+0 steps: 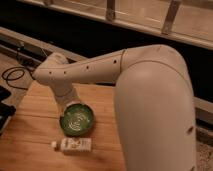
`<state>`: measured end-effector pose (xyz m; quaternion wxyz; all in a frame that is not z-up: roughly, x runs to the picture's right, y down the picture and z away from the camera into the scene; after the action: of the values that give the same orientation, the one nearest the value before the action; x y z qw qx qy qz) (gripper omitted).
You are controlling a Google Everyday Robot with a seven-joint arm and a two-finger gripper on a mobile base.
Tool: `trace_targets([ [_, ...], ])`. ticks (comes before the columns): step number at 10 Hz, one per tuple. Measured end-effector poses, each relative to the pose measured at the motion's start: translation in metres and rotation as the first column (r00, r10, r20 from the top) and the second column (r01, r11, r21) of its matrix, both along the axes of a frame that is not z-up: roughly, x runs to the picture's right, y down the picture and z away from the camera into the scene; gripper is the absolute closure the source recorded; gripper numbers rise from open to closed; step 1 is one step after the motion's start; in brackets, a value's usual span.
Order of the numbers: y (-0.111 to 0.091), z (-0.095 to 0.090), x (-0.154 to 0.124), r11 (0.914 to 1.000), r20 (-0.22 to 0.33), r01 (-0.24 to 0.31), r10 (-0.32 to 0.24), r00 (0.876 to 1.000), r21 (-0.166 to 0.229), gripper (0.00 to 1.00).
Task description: Place the bottle in the ceramic bowl
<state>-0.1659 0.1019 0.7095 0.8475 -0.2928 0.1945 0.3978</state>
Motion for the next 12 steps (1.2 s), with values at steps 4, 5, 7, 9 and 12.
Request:
trace_targets([
  [4,0.032,0.004,0.013,0.9469,0.161,0.298,-0.278,0.947,-0.120,0.35],
  [5,0.037,0.003,0.015,0.9338,0.181,0.333,-0.308,0.934,-0.130,0.35],
  [7,0.038,0.003,0.016,0.9290,0.189,0.346,-0.318,0.929,-0.133,0.35],
  [9,0.047,0.006,0.020,0.9318,0.191,0.323,-0.292,0.937,-0.164,0.35],
  [12,0.084,0.006,0.055,0.9513,0.186,0.244,-0.209,0.960,-0.189,0.35],
])
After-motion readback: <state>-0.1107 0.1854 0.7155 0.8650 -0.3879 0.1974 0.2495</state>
